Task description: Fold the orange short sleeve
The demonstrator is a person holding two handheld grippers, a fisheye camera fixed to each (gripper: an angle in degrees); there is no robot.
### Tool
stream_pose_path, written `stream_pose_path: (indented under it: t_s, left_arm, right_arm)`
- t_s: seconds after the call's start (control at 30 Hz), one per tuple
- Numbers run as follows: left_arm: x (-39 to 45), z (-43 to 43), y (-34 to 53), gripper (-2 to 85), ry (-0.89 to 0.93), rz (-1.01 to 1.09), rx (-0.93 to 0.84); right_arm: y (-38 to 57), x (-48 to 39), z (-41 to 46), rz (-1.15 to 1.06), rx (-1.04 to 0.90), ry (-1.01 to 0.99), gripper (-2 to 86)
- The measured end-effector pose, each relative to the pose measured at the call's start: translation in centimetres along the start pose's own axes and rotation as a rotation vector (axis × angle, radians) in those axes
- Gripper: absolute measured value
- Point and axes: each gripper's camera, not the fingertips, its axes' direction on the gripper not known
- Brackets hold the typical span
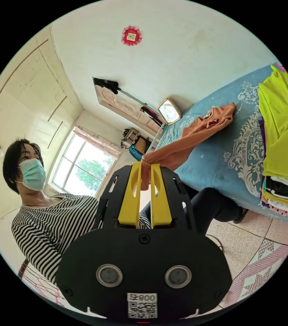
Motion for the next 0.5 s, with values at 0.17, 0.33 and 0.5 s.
stream_pose_path:
  t_s: [0.17, 0.33, 0.5]
  left_arm:
    - [0.3, -1.2, 1.3, 6.0, 0.049, -0.005, 0.009]
    - [-2.8, -1.3, 1.8, 5.9, 0.045, -0.117, 0.020]
    - [-6.1, 1.2, -1.8, 5.9, 0.033, -0.191, 0.014]
  right_arm:
    - [1.8, -3.3, -1.1, -0.013, -0.031, 0.005, 2.4]
    - [3.4, -3.4, -1.4, 0.081, -0.048, 0.010, 2.2]
    - [1.3, -1.2, -0.4, 0.201, -0.026, 0.013, 2.3]
